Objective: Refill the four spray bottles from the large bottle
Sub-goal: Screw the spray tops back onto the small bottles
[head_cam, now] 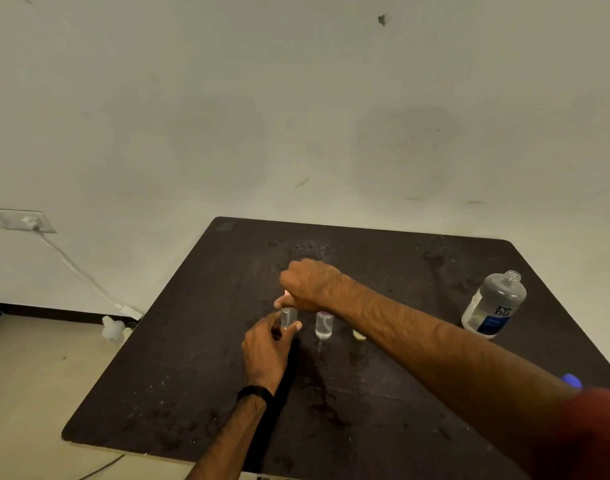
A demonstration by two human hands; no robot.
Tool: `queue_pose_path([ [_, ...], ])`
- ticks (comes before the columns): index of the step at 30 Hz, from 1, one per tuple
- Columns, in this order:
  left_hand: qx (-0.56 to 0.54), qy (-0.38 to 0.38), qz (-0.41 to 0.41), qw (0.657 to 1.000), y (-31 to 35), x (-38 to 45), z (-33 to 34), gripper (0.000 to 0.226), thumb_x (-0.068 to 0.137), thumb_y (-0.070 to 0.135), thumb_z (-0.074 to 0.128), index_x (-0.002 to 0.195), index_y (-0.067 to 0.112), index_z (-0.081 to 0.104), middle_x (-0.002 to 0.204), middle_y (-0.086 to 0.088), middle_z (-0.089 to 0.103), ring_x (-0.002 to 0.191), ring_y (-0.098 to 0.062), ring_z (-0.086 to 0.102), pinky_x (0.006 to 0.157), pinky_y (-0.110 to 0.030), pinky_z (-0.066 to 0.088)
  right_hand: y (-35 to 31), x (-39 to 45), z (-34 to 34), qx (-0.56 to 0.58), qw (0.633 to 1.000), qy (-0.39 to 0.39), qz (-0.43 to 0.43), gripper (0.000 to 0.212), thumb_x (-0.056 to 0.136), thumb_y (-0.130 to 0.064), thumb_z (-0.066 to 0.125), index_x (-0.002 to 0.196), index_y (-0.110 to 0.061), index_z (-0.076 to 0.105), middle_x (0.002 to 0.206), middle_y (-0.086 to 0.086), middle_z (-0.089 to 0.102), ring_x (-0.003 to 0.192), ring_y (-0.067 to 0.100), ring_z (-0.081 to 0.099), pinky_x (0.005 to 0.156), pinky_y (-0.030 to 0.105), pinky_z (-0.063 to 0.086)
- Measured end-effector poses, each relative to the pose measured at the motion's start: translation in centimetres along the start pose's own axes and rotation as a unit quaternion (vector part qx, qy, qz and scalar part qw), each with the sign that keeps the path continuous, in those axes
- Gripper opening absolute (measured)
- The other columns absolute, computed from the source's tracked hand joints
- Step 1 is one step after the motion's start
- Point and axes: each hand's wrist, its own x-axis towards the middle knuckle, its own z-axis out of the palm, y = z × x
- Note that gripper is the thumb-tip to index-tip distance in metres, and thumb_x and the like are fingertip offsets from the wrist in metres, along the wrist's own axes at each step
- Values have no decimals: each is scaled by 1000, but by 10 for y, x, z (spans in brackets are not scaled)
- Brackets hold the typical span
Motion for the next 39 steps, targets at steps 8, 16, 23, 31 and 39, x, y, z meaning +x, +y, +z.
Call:
queue_pose_path([
  [8,-10,1,5,1000,0,0,1,18,84,44,76,91,29,71,77,11,66,72,-5,62,63,-19,45,7,4,1,82,995,-26,-57,38,85,-22,70,120,-13,58,116,8,60,102,23,57,87,35,50],
  [16,12,3,3,1000,1,0,0,23,85,46,75,83,25,64,71,9,61,66,-5,58,59,-19,39,0,-2,0,-4,1000,4,22,58,92,-59,52,103,-3,63,94,14,62,85,28,62,78,41,55],
  [23,-11,-5,8,1000,4,-2,-1,17,85,46,75,94,34,68,78,13,66,73,0,61,61,-12,41,3,3,1,58,997,-37,-34,30,88,-15,65,118,-12,60,114,10,62,102,26,62,87,38,54],
  [31,-19,-4,2,1000,2,-3,-1,14,86,42,75,88,30,69,75,8,67,73,-6,63,67,-28,52,-3,10,23,29,998,57,-3,14,91,-12,60,104,-9,65,98,13,64,88,32,64,67,40,52],
  [39,-20,-5,15,1000,7,-5,-1,13,86,41,75,94,38,65,77,14,65,74,0,61,65,-18,43,6,13,36,18,995,91,-40,15,86,-12,65,100,-10,67,91,12,65,81,31,64,60,39,50],
])
